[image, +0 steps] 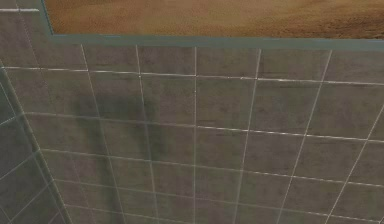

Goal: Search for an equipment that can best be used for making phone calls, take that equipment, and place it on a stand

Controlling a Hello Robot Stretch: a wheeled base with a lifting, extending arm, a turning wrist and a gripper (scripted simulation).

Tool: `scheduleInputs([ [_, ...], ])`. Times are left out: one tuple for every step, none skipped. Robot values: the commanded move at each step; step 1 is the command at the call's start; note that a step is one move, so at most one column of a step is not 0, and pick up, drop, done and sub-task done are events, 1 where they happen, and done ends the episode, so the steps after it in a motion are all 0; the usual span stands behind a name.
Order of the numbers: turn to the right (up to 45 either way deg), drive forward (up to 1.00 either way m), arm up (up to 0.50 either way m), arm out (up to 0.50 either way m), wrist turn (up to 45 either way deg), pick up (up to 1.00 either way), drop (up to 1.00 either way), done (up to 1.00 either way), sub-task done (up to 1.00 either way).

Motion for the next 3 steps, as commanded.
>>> scheduleInputs([
  [0.0, 0.0, -0.3, 0.0, 0.0, 0.0, 0.0, 0.0, 0.0],
  [0.0, 0.0, 0.0, 0.0, 0.0, 1.0, 0.0, 0.0, 0.0],
  [0.0, 0.0, 0.1, 0.0, 0.0, 0.0, 0.0, 0.0, 0.0],
])
